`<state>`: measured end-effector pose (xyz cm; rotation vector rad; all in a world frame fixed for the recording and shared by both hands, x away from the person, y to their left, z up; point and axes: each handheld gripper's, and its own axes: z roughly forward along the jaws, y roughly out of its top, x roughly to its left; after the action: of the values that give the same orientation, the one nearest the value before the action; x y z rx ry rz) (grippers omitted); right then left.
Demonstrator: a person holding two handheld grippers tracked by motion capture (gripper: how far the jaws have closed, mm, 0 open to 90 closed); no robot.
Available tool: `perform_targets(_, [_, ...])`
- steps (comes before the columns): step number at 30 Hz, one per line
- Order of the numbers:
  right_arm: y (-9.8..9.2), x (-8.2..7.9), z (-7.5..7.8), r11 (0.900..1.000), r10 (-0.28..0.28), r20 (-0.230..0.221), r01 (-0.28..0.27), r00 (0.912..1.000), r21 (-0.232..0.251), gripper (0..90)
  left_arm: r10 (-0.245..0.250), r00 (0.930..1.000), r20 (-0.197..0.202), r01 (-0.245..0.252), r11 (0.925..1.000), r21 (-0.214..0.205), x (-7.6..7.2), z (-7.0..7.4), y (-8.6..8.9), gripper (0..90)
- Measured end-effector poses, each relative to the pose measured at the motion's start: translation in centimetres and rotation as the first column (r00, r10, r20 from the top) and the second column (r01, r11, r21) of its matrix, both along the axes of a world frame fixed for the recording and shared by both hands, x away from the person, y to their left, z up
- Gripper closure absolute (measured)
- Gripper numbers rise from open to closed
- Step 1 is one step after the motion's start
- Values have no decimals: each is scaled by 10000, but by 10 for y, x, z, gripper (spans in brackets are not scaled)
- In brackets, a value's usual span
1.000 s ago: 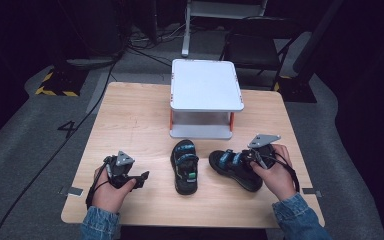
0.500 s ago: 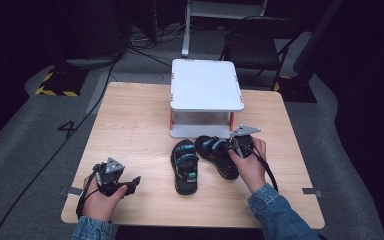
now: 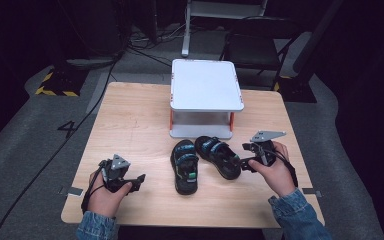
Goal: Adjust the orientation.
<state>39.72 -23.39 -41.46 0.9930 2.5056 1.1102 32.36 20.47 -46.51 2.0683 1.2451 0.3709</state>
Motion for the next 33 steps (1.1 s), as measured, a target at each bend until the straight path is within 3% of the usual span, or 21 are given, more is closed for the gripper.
perform_targets(1, [4,-3,-7,9979,425,-359,-441,9985,-465,219,-131,9999,-19,131,9999,35,3,0,-4,291])
perform_targets(2, [6,-3,-11,9951,482,-415,-515,9980,-841,221,-183,9998,-20,183,9998,34,5,0,-6,291])
perform_targets(3, [6,-3,-11,9951,482,-415,-515,9980,-841,221,-183,9998,-20,183,9998,34,5,0,-6,291])
perform_targets(4, [8,-4,-18,9881,340,-113,-353,9994,-1495,327,-302,9995,-33,302,9995,30,7,0,-8,291])
perform_targets(5, [8,-4,-20,9884,377,-44,-379,9993,-1471,403,-314,9995,-8,314,9995,27,8,0,-9,291])
perform_targets(6, [8,-4,-20,9884,377,-44,-379,9993,-1471,403,-314,9995,-8,314,9995,27,8,0,-9,291])
perform_targets(7, [8,-5,-20,9920,441,-393,-484,9983,-1169,511,-342,9994,-3,342,9994,38,8,0,-9,291])
perform_targets(8, [8,-6,-19,9918,463,-417,-509,9981,-1169,592,-296,9996,-41,296,9995,51,8,-1,-9,291])
perform_targets(9, [8,-6,-19,9918,463,-417,-509,9981,-1169,592,-296,9996,-41,296,9995,51,8,-1,-9,291])
perform_targets(10, [12,-9,-17,9936,595,-658,-654,9961,-922,692,-322,9995,-68,323,9995,66,8,-1,-9,291])
perform_targets(11, [12,-9,-17,9936,595,-658,-654,9961,-922,692,-303,9995,-45,304,9995,82,8,-2,-9,291])
perform_targets(12, [23,-12,-18,9929,997,-833,-1046,9915,-566,717,-279,9996,-97,280,9996,71,6,-2,-9,291])
perform_targets(13, [23,-12,-18,9929,997,-833,-1046,9915,-566,717,-279,9996,-97,280,9996,71,6,-2,-9,291])
perform_targets(15, [40,-18,-19,9884,1469,-883,-1496,9852,-247,745,-262,9996,-69,262,9996,97,2,-2,-7,291])
perform_targets(19, [58,-23,-21,9806,1919,-698,-1941,9789,-259,766,-93,9999,-37,93,9999,67,-3,-2,-3,291])
perform_targets(20, [67,-26,-22,9727,2293,-709,-2312,9708,-191,772,-64,10000,-12,64,10000,69,-4,-2,-1,291])
perform_targets(23, [73,-29,-24,9660,2563,-711,-2580,9640,-161,774,26,10000,6,-26,9999,98,-5,-2,1,291])
perform_targets(28, [80,-38,-23,9368,3430,-248,-3439,9390,-639,769,-155,9999,-74,156,9998,90,-3,-3,-4,291])
perform_targets(31, [79,-39,-23,9357,3453,-248,-3462,9382,-685,742,-251,9996,-89,253,9996,149,-2,-3,-7,291])
perform_targets(33, [76,-39,-24,9416,3311,-613,-3339,9416,-429,612,-367,9993,-97,368,9993,97,0,-3,-10,291])
